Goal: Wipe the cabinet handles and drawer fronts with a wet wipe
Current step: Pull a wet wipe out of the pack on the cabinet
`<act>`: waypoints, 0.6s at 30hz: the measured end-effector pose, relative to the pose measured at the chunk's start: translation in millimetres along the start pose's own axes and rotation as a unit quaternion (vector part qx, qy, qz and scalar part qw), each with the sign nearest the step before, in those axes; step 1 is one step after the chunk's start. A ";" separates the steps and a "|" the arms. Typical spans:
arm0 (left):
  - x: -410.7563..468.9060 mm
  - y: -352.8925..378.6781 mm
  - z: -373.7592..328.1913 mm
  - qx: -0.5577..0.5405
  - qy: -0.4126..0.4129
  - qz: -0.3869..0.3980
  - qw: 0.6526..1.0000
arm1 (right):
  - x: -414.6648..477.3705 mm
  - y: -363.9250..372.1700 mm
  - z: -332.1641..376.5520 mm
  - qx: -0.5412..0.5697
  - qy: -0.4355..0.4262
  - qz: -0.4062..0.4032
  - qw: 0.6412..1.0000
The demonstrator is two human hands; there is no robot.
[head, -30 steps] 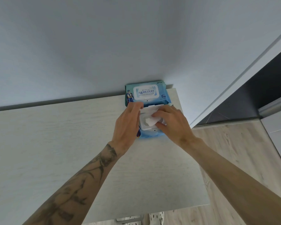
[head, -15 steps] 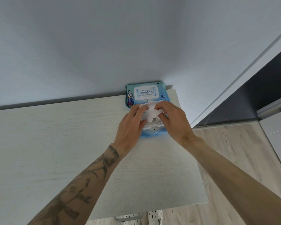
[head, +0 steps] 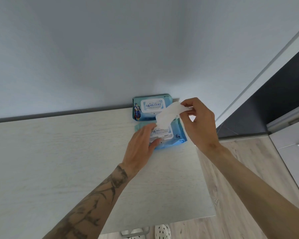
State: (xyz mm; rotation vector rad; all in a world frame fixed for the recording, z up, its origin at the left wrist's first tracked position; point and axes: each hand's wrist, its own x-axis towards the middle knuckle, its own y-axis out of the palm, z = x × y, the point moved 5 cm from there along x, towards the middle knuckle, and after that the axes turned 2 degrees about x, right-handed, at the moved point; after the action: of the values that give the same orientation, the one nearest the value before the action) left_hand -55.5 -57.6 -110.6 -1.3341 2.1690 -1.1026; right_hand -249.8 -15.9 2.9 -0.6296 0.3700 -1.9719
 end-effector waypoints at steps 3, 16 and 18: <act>0.1 3.6 -8.2 0.077 0.038 -0.005 0.996 | -2.1 -0.9 -1.3 -0.004 0.006 -0.002 1.000; 2.2 24.5 -13.0 0.068 -0.076 -0.065 0.993 | -18.7 1.6 -8.0 0.011 0.033 0.016 0.999; 3.0 23.3 -18.3 0.058 -0.098 -0.069 0.991 | -22.9 -0.3 -4.2 0.010 0.037 0.018 0.999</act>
State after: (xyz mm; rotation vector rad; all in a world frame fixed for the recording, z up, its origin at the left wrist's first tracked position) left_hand -82.4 -46.6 -116.8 -1.4897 1.8685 -1.0794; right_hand -244.0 4.5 -6.7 -0.5349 0.4024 -1.9651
